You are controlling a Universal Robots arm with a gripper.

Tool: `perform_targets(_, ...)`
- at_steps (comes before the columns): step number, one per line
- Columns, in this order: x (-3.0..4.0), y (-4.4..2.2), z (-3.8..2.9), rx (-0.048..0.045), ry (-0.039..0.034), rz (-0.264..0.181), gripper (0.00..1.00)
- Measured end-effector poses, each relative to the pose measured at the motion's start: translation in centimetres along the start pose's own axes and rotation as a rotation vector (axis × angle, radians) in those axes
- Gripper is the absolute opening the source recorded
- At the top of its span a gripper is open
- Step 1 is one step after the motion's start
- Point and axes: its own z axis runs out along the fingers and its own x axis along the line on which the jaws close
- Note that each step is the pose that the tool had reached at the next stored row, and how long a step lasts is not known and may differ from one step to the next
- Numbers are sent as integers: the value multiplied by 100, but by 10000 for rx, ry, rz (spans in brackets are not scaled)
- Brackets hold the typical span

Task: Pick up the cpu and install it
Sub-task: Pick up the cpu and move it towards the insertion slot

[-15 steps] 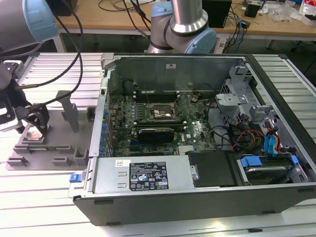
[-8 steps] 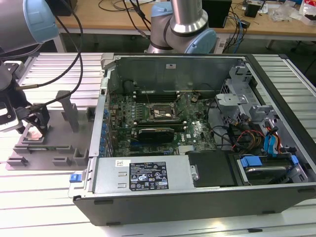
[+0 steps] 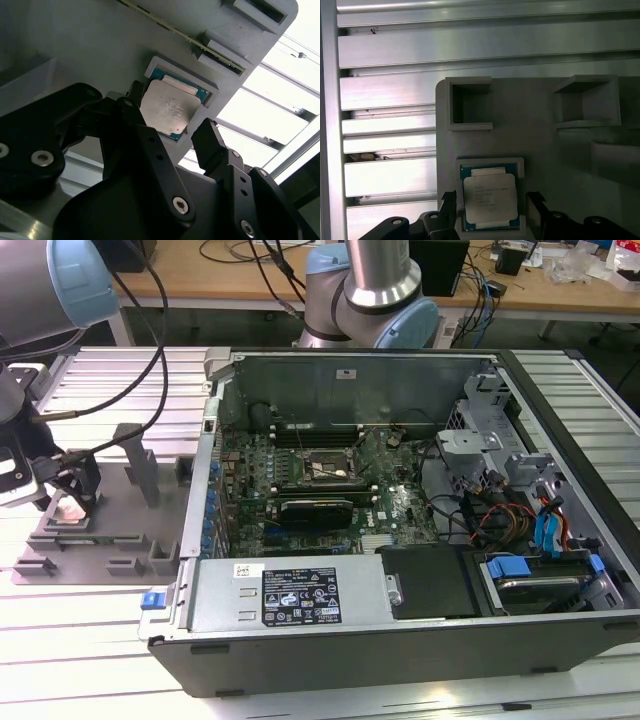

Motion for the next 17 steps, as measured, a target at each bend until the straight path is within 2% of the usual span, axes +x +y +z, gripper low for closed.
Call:
perform_targets(3,0,0,7,-1,-1,0,66)
perform_targets(8,0,0,53,-2,15,2,66)
perform_targets(9,-12,0,60,-1,38,-10,66)
perform_targets(11,-84,5,74,0,165,-222,66)
perform_targets(14,-87,5,85,-83,198,-772,66)
perform_targets(17,-85,4,95,-104,201,-865,66)
